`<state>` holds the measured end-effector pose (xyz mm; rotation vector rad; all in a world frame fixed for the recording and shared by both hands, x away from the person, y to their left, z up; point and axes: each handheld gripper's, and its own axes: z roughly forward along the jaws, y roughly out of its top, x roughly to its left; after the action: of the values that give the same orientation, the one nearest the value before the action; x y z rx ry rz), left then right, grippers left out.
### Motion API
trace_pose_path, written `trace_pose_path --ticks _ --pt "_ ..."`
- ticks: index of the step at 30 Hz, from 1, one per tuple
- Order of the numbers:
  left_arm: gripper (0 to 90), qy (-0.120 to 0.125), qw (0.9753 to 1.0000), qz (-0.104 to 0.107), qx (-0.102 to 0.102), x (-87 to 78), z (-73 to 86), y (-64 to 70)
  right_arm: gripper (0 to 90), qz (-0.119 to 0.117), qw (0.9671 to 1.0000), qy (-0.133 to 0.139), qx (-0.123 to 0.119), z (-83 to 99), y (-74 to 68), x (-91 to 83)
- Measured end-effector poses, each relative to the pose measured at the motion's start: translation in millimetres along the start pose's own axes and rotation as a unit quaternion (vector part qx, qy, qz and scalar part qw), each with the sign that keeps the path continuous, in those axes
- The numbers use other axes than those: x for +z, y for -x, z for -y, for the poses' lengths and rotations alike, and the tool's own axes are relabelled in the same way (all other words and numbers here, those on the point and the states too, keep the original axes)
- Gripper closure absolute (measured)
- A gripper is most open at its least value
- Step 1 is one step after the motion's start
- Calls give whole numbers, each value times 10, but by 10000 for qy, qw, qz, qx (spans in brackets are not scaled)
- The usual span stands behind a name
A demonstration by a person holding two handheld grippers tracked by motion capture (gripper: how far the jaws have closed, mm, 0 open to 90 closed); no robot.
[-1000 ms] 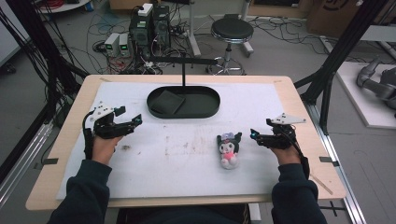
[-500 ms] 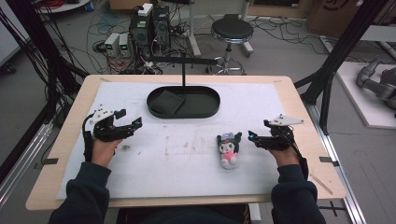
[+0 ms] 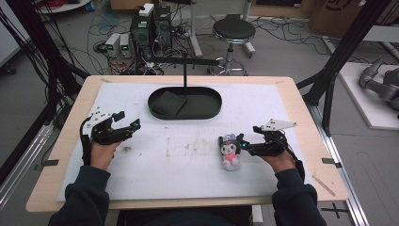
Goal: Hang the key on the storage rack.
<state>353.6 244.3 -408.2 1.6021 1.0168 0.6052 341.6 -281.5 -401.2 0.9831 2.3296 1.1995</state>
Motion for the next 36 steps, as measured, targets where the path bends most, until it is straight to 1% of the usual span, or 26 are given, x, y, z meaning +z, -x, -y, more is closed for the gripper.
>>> trace_pose_path --ticks 1,6,7,8,10,13,14,15,16,17,18,21,23,24,25,26,27,28,29,30,31,32,33,34,35,36 --pt "248 -11 10000 2 -40 14 7 -5 199 -202 9997 -129 -17 2 -24 50" --pt "253 -75 9999 12 -76 43 22 -16 198 -498 9981 -356 24 6 -68 129" --pt "254 -87 9999 14 -77 46 24 -21 199 -667 9968 -449 -9 5 -125 198" --pt "254 -94 9999 11 -93 48 26 -24 199 -667 9968 -449 -9 5 -125 198" --pt "256 -113 9999 3 -112 45 25 -27 198 -728 9957 -575 -76 -1 -175 289" --pt "259 -121 9998 2 -130 36 24 -23 214 -748 9953 -613 -83 -8 -164 305" --pt "261 -133 9998 9 -136 37 26 -23 280 -781 9944 -709 109 -4 -136 319" --pt "261 -150 9998 18 -146 39 28 -21 280 -781 9944 -709 109 -4 -136 319" --pt "261 -155 9998 19 -150 43 31 -18 327 -865 9936 -714 129 -3 -123 322" --pt "261 -169 9997 24 -146 45 32 -16 418 -906 9933 -712 113 -7 -122 313" --pt "262 -172 9997 21 -149 46 33 -13 554 -960 9933 -636 11 -20 -126 284" --pt "262 -175 9997 11 -151 49 35 -10 580 -957 9932 -666 -60 -33 -136 286" --pt "263 -173 9997 15 -161 54 38 -12 622 -960 9927 -688 -229 -58 -141 283" --pt "263 -174 9997 15 -165 54 38 -13 693 -932 9916 -751 -482 -107 -132 268" --pt "263 -172 9997 18 -167 55 38 -13 693 -932 9916 -751 -482 -107 -132 268" --pt "263 -169 9997 20 -167 56 39 -13 900 -797 9892 -772 -956 -179 -99 230" --pt "263 -168 9997 21 -169 57 39 -14 900 -797 9892 -772 -956 -179 -99 230" --pt "264 -170 9997 28 -175 59 39 -14 900 -677 9867 -739 -1279 -218 -76 199" --pt "264 -173 9997 28 -179 61 41 -15 900 -650 9848 -726 -1440 -281 -9 183" --pt "264 -177 9997 33 -176 62 41 -17 828 -650 9848 -726 -1440 -281 -9 183" --pt "264 -176 9997 35 -176 62 41 -18 637 -614 9874 -711 -1270 -298 13 192" --pt "264 -174 9997 33 -176 61 41 -19 456 -470 9937 -756 -675 -311 28 225" --pt "264 -170 9997 37 -178 61 42 -21 456 -470 9937 -756 -675 -311 28 225" --pt "264 -178 9997 41 -188 60 42 -23 397 -418 9943 -783 -596 -306 -2 232" --pt "264 -181 9996 42 -190 59 42 -24 305 -243 9948 -791 -587 -291 -90 242" --pt "264 -180 9996 40 -193 58 42 -24 305 -243 9948 -791 -587 -291 -90 242"
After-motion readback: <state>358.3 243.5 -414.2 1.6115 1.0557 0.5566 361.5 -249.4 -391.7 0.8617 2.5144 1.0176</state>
